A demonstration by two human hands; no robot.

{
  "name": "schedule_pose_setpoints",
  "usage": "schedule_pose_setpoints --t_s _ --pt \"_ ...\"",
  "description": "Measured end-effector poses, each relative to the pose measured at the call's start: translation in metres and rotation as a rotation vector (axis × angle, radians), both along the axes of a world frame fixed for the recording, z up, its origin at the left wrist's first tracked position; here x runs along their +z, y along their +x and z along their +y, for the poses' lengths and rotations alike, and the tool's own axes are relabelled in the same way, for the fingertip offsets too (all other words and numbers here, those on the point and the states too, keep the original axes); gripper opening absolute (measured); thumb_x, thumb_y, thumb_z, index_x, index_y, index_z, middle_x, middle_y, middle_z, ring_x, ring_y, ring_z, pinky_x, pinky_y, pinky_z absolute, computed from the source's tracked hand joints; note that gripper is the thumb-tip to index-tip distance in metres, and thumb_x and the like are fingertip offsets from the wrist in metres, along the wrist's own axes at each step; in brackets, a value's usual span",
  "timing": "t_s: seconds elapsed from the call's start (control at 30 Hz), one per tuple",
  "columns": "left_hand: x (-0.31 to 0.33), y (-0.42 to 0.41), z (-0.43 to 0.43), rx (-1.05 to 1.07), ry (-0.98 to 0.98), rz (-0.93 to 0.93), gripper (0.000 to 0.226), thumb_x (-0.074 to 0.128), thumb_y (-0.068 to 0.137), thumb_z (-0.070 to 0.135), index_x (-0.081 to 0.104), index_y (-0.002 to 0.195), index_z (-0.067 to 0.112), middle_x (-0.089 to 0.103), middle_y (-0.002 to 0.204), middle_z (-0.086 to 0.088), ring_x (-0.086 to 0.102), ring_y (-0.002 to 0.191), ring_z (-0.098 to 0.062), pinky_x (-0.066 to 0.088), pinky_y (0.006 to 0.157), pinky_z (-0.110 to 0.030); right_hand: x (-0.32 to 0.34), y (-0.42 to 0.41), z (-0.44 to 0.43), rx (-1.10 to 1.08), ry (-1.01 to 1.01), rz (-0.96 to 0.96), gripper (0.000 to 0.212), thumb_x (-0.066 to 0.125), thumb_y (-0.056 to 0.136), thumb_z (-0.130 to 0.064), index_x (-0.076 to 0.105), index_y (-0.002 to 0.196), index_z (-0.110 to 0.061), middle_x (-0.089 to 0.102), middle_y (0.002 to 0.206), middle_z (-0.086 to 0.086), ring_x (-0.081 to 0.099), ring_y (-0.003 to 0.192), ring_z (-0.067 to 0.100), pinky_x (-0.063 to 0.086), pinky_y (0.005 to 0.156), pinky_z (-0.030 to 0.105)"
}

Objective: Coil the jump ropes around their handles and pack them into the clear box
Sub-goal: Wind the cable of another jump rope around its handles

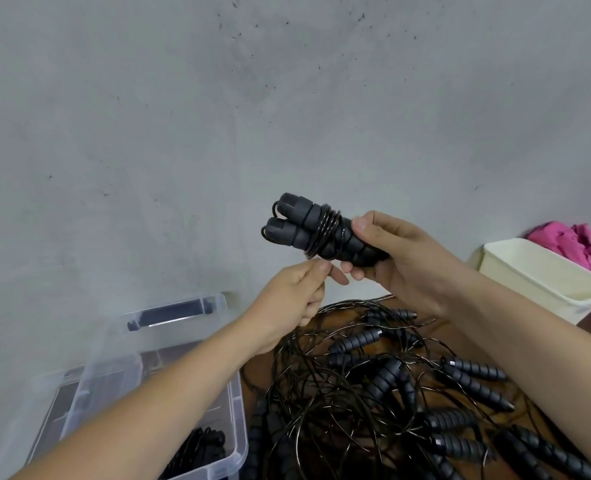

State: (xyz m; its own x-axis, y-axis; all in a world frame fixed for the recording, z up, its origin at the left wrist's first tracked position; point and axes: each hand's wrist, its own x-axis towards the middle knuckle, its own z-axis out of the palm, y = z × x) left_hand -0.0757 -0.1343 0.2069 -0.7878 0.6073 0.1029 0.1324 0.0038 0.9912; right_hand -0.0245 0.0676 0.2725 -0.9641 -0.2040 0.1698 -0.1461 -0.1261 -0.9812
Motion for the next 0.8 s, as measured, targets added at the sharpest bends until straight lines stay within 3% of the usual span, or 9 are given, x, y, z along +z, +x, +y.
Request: schedule_pose_setpoints --t_s 0.1,0.23,0.4,0.57,0.67,0.73,0.8 --pt "-0.005 0.001 -0.006 0.066 -0.096 0.083 0.044 0.042 0.113 0.045 0.071 0.106 0.013 0.029 0.063 0.008 0.023 0.053 -0.011 0.021 0.048 -0.026 -0.003 -0.009 0.001 -0.127 0.113 0.038 0.025 0.061 0.107 -0.027 0.058 0.097 -0.004 0.067 0.090 0.015 0.062 0.079 0.029 0.052 0.071 0.035" --pt "-0.012 0.006 -0.019 0.105 -0.206 0.171 0.037 0.044 0.114 0.038 0.072 0.099 0.019 0.034 0.059 0.010 0.029 0.049 -0.010 0.027 0.049 -0.028 -0.006 -0.021 0.007 -0.184 0.172 0.054 0.027 0.062 0.108 -0.027 0.058 0.093 -0.005 0.068 0.090 0.014 0.063 0.079 0.030 0.053 0.069 0.035" --pt "0.010 0.007 -0.034 0.120 -0.371 0.294 0.030 0.052 0.111 0.032 0.073 0.091 0.025 0.042 0.052 0.012 0.040 0.049 -0.009 0.036 0.056 -0.030 -0.012 -0.039 0.014 -0.296 0.432 0.132 0.033 0.065 0.107 -0.035 0.061 0.095 -0.005 0.070 0.088 0.015 0.067 0.074 0.027 0.055 0.073 0.042" --pt "0.046 0.001 -0.031 0.140 -0.372 0.393 0.028 0.062 0.106 0.036 0.072 0.082 0.024 0.041 0.052 0.013 0.035 0.047 -0.009 0.027 0.051 -0.028 -0.018 -0.048 0.003 -0.225 0.909 0.261 0.020 0.065 0.105 -0.044 0.066 0.093 -0.028 0.064 0.100 -0.002 0.069 0.074 0.012 0.051 0.063 0.022" --pt "0.063 -0.020 -0.031 0.267 -0.296 0.446 0.031 0.068 0.102 0.041 0.074 0.079 0.022 0.039 0.049 0.011 0.032 0.047 -0.010 0.025 0.050 -0.027 -0.023 -0.049 0.012 -0.114 0.868 0.231 0.021 0.066 0.105 -0.043 0.069 0.096 -0.024 0.064 0.098 -0.005 0.066 0.074 0.013 0.049 0.065 0.017" --pt "0.066 -0.033 -0.031 0.301 -0.260 0.452 0.031 0.069 0.100 0.044 0.075 0.081 0.020 0.037 0.051 0.009 0.031 0.049 -0.013 0.025 0.050 -0.027 -0.022 -0.045 0.022 -0.028 0.797 0.194 0.026 0.065 0.106 -0.042 0.068 0.096 -0.017 0.065 0.084 -0.005 0.060 0.065 0.010 0.044 0.062 0.017" --pt "0.065 -0.041 -0.025 0.286 -0.278 0.462 0.030 0.070 0.100 0.045 0.076 0.083 0.021 0.037 0.052 0.006 0.029 0.050 -0.016 0.023 0.048 -0.026 -0.023 -0.042 0.029 0.079 0.716 0.157 0.032 0.064 0.107 -0.040 0.067 0.096 -0.010 0.064 0.077 0.013 0.054 0.061 0.015 0.041 0.062 0.029"
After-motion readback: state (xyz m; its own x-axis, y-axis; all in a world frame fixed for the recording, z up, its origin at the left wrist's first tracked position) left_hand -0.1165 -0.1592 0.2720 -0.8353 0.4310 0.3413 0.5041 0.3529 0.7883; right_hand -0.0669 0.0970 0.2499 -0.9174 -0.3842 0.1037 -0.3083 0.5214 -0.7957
